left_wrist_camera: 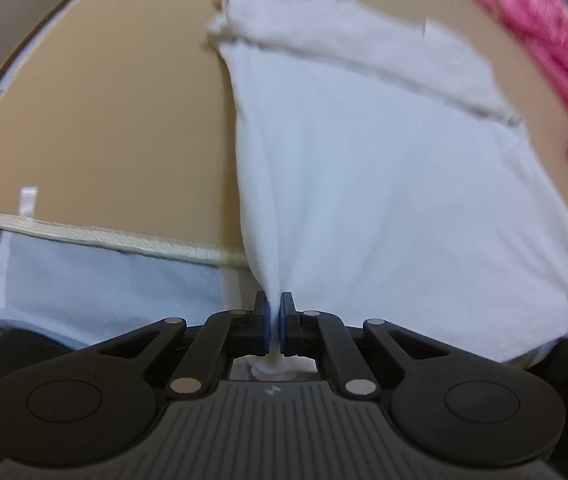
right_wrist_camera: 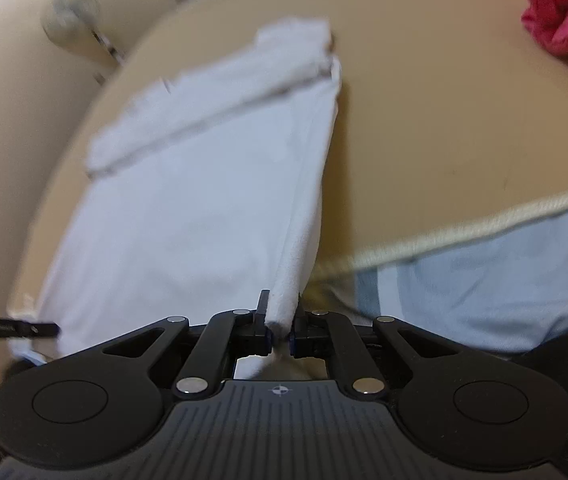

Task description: Fold small clothes

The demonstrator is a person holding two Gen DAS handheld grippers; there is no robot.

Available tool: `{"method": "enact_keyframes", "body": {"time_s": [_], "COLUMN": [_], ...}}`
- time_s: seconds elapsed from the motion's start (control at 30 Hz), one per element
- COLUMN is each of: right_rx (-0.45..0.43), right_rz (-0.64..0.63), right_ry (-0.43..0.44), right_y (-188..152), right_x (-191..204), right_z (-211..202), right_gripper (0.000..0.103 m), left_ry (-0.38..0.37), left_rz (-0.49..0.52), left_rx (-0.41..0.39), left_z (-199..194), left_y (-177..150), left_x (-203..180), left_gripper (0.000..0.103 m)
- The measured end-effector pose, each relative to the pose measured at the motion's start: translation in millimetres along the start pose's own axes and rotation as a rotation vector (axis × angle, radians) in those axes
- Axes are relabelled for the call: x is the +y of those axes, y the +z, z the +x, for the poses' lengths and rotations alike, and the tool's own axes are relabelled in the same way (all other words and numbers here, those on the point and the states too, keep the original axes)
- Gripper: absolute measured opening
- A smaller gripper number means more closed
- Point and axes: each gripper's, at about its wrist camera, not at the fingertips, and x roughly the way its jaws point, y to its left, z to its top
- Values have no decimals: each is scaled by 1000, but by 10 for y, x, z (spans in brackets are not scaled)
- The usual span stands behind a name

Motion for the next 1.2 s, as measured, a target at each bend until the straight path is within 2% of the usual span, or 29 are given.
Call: {"method": "enact_keyframes", "body": {"time_s": [0.1, 0.27, 0.37, 0.5, 0.57, 0.67, 0.8, 0.87, 0.9, 0.97, 1.07, 1.13, 1.17, 1.2], "right_rx": [-38, -43, -10, 76, 119, 149, 115, 90, 80, 42, 30, 6, -12, -4], "right_rz": [-3, 7, 33, 100, 133, 174, 164, 143, 132, 110, 169, 271, 284, 265], "right_ry": [27, 66, 60, 34, 17, 13, 41, 49, 55, 69, 33, -42, -92, -136], "right_y": [-5, -189, -408, -755, -820, -707, -211, 246, 503, 1083, 1875, 2257, 2372, 2451], "right_x": [-7, -64, -135, -276, -332, -341, -189, -92, -47, 70, 156, 79, 37, 17], "right_z": [-276, -693, -908, -1076, -1045, -956, -877, -764, -675, -423, 163, 566, 721, 852], "right_gripper": [6, 6, 6, 6, 6, 6, 6, 6, 6, 6, 7, 12, 12, 22], "left_ry": [39, 0, -4, 1, 15, 18, -2, 8, 34, 93, 147, 234, 252, 225], "left_rz": [29, 40, 57, 42, 31, -11, -25, -18, -6, 8, -74, -154, -188, -182], "left_rx": [-32, -29, 14, 111, 149, 190, 123, 50, 12, -67, -142, -174, -167, -156], "left_z": [-214, -496, -570, -560, -486, -392, -586, -677, -688, -635, -358, -122, -23, 42], "left_y": [-80, -458, -767, -1231, -1299, -1166, -586, -85, 226, 871, 1856, 2352, 2507, 2576], "left_x": [-49, -62, -79, -54, -34, 61, 88, 119, 121, 140, 237, 344, 409, 460], "left_gripper": [4, 4, 4, 4, 4, 4, 4, 4, 0, 0, 0, 0, 4, 15]}}
